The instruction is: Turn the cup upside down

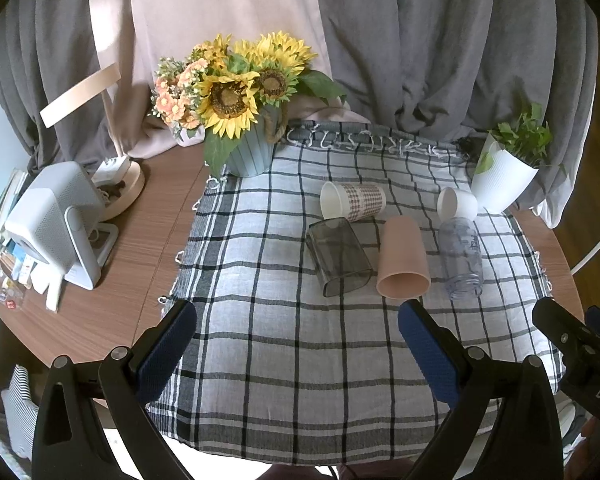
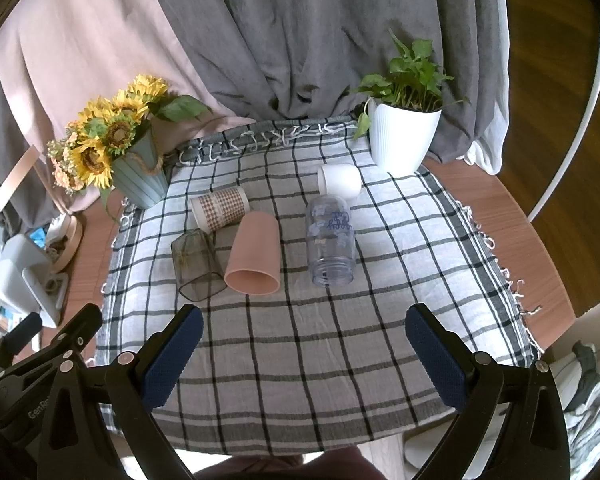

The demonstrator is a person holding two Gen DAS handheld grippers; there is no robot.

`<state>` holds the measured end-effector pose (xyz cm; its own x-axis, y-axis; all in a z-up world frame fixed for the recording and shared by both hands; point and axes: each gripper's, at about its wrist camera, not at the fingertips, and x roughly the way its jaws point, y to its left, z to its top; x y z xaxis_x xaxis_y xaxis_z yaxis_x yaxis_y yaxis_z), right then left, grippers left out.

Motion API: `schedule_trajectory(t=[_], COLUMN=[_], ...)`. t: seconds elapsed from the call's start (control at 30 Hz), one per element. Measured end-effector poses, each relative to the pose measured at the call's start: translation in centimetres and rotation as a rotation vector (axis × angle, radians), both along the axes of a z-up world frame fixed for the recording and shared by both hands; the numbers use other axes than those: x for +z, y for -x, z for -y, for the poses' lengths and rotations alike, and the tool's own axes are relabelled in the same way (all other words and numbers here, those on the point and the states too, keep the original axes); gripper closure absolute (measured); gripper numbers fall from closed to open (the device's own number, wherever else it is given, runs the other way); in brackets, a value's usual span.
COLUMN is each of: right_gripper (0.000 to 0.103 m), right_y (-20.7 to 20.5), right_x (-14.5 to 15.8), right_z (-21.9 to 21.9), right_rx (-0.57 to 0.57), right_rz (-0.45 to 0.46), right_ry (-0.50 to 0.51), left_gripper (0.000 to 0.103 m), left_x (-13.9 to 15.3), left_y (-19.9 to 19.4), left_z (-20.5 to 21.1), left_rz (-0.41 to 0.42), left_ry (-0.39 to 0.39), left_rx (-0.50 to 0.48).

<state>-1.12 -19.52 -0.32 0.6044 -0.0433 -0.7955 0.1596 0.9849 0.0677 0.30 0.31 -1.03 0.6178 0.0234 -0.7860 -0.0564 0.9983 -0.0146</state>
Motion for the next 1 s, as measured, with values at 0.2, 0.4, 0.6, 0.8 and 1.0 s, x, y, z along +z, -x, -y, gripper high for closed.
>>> schedule_trajectory(t=[0.2, 0.4, 0.6, 0.8, 1.0], right_gripper=[0.001, 0.001, 0.002, 0.002, 0.007], right_y=[-1.6, -4.6, -8.2, -12.3, -15.5], right_x=[-1.2, -2.9, -4.2, -5.7, -7.7], right_z=[-0.3, -1.4, -1.9, -2.9, -3.8], right_rx=[0.028, 0.08, 0.094, 0.125, 0.14], right_rz=[-0.048, -0.122, -0.149, -0.168, -0.225], right_ry=[-0.019, -0.052, -0.073, -0.074, -0.089], left_gripper=[0.0, 0.0, 0.0, 0.0, 0.0], left_x=[-0.9, -1.8, -3.0, -4.5, -6.0], left_y=[-1.6, -4.0, -6.8, -9.7, -11.8], left_z=[-0.7, -1.4, -2.2, -2.6, -3.2], left_rz=[-0.031, -0.086, -0.127, -0.174, -0.215], left_ry=[0.022, 0.024, -0.007, -0.005, 0.025], left_rx=[0.026, 0.065, 0.103, 0.105, 0.112])
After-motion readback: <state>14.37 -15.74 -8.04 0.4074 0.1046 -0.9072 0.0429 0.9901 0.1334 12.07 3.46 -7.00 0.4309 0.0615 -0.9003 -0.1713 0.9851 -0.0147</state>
